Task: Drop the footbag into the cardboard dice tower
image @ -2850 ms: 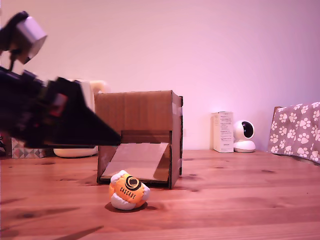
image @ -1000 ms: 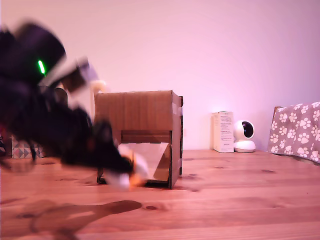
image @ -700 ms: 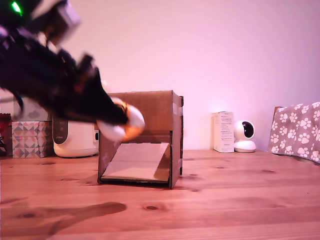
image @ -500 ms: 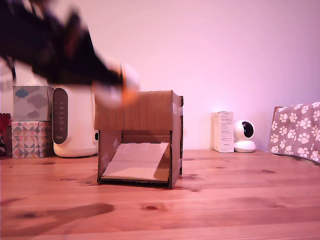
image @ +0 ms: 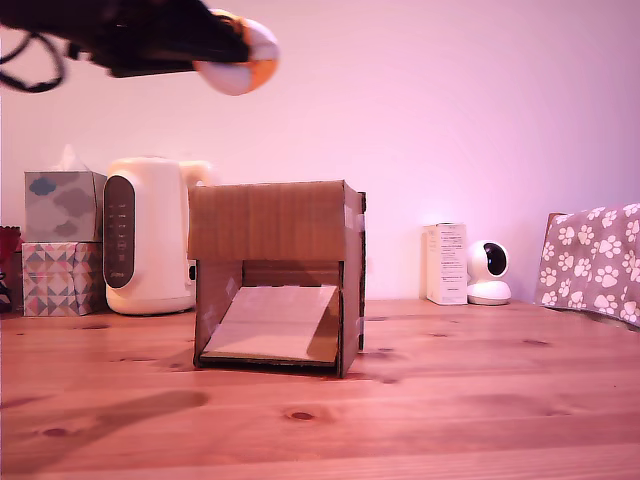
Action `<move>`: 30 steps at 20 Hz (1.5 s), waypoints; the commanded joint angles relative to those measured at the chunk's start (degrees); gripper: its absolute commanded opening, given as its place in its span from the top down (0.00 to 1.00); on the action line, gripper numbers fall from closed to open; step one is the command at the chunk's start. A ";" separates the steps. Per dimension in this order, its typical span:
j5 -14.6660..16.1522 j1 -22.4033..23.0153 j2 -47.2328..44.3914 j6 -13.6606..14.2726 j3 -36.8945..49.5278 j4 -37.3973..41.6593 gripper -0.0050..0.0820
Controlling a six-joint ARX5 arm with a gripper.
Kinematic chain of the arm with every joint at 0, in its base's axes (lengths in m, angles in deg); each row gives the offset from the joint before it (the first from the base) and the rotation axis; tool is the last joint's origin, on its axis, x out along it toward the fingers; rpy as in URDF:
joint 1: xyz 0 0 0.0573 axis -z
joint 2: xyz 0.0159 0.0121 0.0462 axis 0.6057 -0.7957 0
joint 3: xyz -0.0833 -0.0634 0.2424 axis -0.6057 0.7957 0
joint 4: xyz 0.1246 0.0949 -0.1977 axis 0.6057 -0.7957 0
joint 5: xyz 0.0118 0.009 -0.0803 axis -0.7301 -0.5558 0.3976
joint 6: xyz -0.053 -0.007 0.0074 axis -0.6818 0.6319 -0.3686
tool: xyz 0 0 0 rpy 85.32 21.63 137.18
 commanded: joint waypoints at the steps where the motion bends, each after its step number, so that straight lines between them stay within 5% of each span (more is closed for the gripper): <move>1: 0.02 -0.26 -2.99 -0.04 -3.52 -0.55 0.80; 11: 0.66 -4.92 -25.99 0.42 -32.81 -26.32 0.79; 20: 1.79 -5.86 -34.01 1.90 -40.59 -35.17 0.77; 22: 2.14 -5.86 -33.92 1.90 -41.42 -35.80 0.56; 24: 2.43 -5.86 -33.77 1.86 -42.42 -37.20 0.10; 25: 2.36 -5.86 -33.64 2.19 -43.52 -39.23 0.03; 30: 2.45 -5.53 -31.28 4.87 -48.76 -50.25 0.17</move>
